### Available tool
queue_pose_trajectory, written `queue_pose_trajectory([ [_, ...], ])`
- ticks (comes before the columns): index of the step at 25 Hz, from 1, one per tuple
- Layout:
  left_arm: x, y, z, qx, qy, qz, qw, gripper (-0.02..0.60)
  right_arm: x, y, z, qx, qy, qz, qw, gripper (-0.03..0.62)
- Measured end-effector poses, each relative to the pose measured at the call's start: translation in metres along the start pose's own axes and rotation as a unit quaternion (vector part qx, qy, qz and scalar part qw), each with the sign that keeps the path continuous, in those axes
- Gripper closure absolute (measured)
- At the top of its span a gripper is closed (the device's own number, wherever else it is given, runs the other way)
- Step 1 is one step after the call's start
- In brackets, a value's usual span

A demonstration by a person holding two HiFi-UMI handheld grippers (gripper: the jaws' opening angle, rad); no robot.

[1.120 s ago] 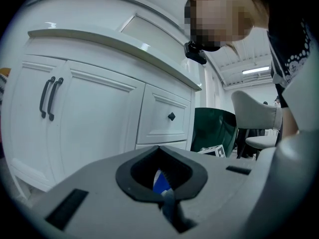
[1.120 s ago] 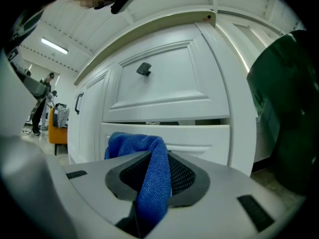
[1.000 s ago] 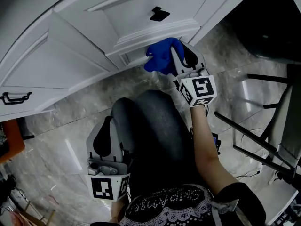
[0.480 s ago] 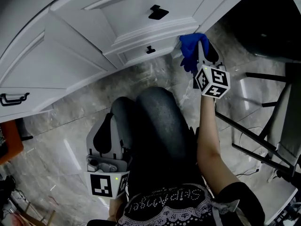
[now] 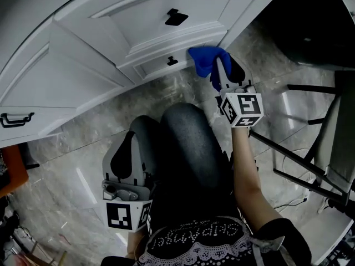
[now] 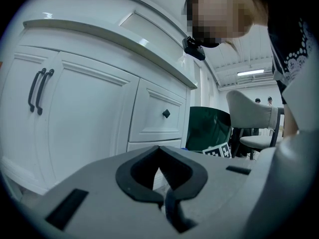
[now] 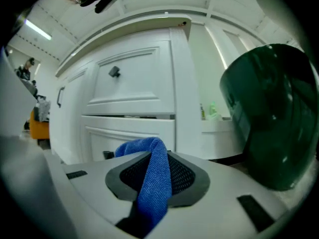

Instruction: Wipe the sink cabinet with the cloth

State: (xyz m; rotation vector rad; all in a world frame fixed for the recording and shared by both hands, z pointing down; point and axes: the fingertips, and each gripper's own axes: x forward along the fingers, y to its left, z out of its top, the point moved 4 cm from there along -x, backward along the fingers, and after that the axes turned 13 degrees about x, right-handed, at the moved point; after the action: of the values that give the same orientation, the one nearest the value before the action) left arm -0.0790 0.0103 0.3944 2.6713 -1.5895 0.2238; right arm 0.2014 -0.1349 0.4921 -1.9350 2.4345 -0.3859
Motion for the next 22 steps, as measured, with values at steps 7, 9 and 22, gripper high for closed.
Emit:
queue_pose_trajectory([
  [7,-0.017,0.006,-0.018,-0.009,0.022,0.036,0.9991,0.578,0.012,0.116,-0.07,-0.029,0.074,0.197,0.977,0.49],
  [9,-0.026,0.01,-0.022,-0.01,0.03,0.053,0.9981,0.578,0.022,0.141,-0.078,-0.024,0.075,0.231,0.97,0.49],
  [22,-0.055,0.024,-0.031,-0.009,0.05,0.108,0.9928,0.578,0.064,0.205,-0.1,-0.011,0.078,0.303,0.95,0.49],
])
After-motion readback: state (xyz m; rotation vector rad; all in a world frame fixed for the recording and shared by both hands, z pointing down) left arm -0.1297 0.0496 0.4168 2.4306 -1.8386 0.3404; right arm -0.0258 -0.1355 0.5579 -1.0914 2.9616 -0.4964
